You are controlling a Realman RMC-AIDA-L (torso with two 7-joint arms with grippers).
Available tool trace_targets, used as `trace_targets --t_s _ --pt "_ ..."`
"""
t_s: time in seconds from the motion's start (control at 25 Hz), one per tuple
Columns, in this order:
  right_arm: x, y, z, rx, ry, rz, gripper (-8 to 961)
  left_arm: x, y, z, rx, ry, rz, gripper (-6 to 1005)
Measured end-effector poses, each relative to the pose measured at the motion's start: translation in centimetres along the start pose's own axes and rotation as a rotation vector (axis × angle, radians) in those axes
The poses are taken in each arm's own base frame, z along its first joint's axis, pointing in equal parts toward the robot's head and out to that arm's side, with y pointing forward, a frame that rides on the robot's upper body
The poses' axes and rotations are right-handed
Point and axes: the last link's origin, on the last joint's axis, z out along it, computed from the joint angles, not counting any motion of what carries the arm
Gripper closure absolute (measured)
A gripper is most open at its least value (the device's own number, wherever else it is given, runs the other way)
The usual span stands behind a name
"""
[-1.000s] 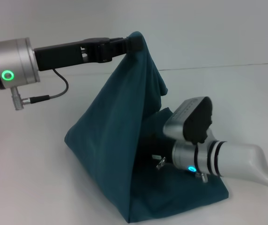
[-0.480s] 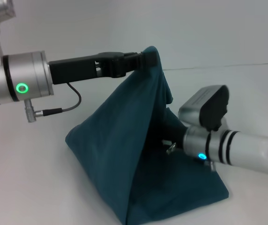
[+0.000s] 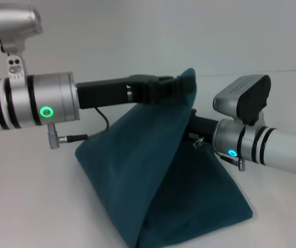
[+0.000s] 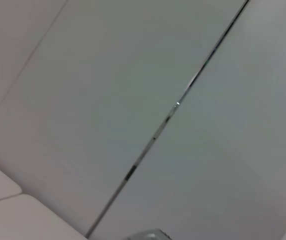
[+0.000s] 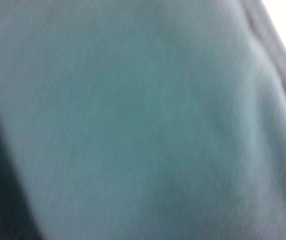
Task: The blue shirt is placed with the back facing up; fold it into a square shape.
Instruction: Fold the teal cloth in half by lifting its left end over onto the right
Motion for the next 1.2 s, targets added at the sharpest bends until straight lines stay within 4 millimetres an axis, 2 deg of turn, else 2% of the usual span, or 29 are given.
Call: trace_targets --t_s 0.52,0.96,1.2 --pt "-1.4 -2.0 -0.6 0.064 -0.046 -0.005 875 -3.5 -0.1 2.9 -0.056 -0.04 -0.061 971" --pt "-1.5 -2.6 -1.0 0.081 -0.045 -0.02 865 -5.5 -0.3 4.9 -0.055 -0.061 -0.093 972" --pt "-1.5 -4.0 -1.6 0.142 -0.037 -0.032 859 -7.0 -1.0 5.6 -0.005 -0.063 -0.14 940"
